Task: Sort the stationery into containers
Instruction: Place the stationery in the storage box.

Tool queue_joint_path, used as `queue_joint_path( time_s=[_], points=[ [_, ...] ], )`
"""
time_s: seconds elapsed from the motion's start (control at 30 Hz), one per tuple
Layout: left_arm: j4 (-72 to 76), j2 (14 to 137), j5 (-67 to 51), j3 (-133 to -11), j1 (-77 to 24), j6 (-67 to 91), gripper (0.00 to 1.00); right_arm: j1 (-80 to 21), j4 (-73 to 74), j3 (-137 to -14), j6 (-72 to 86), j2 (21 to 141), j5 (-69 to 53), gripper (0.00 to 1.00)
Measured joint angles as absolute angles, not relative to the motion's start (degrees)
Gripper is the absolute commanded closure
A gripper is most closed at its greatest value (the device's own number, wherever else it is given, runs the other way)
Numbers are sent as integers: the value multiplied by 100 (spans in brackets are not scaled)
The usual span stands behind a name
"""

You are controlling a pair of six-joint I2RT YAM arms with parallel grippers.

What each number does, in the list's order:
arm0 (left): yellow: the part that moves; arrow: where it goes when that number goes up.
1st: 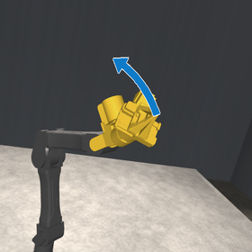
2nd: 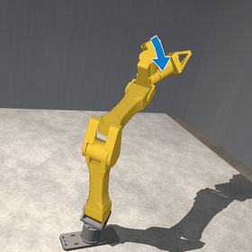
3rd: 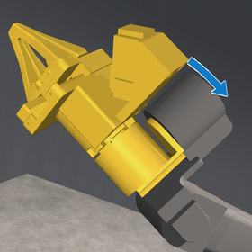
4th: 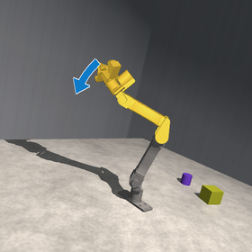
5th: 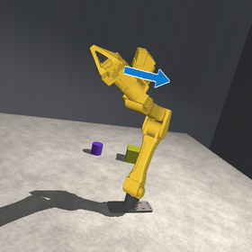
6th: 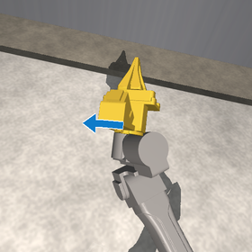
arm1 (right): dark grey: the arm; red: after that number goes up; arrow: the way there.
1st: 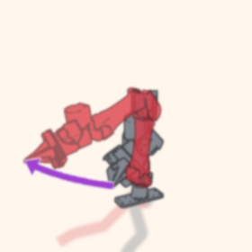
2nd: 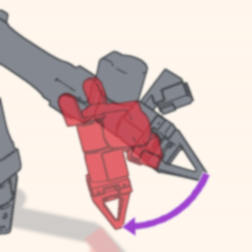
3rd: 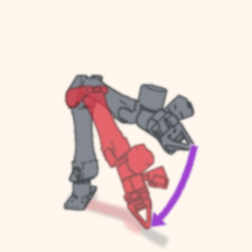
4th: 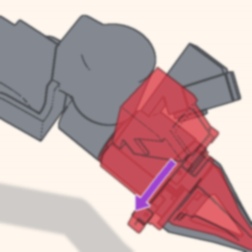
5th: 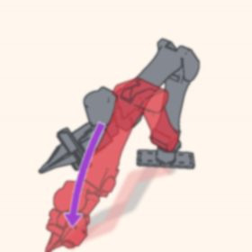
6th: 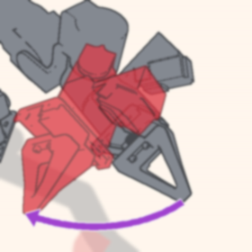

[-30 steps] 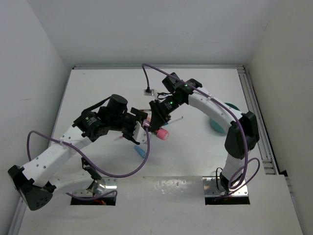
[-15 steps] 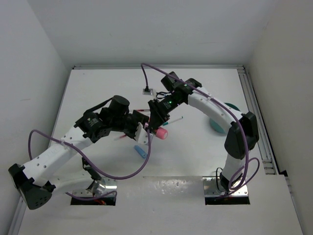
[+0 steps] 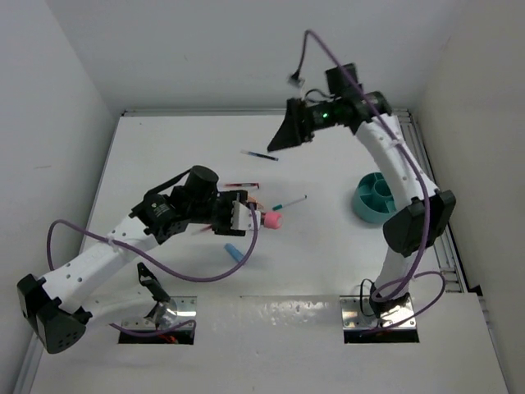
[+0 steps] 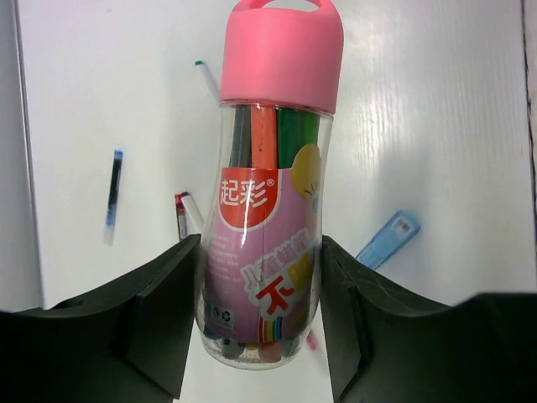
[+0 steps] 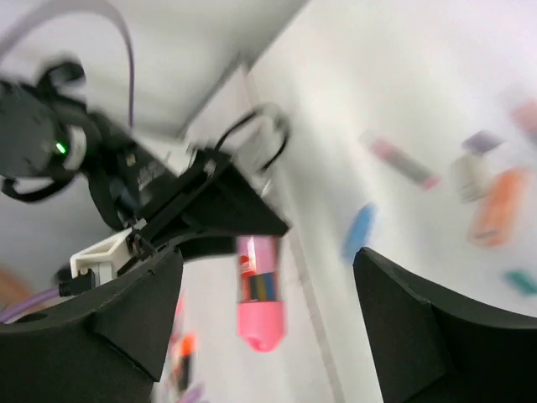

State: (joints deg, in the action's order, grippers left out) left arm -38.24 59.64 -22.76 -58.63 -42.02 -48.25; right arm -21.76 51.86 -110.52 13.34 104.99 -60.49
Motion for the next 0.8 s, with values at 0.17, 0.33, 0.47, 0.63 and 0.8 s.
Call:
queue_joint_path(
  time_s=[0.17, 0.33, 0.47, 0.63, 0.8],
  points=[
    [-3131, 6020, -1968, -5865, -3957, -3310, 100, -1015, 4163, -11144, 2150, 10259, -6064, 31],
    [-2333, 6025, -1350, -5865, -3728, -1887, 100, -458, 3509, -9769, 3065, 9710, -6042, 53],
    [-1981, 6023, -952, -5867, -3697, -1284, 100, -598, 3262, -9157, 3638, 9598, -5977, 62],
    [-1822, 6018, -720, -5876, -3601, -812, 100, -1031, 3146, -9052, 3942, 9513, -5701, 61],
    [-1732, 6010, -705, -5876, -3568, -530, 100, -1376, 2716, -9074, 4504, 9500, -5728, 27]
  ],
)
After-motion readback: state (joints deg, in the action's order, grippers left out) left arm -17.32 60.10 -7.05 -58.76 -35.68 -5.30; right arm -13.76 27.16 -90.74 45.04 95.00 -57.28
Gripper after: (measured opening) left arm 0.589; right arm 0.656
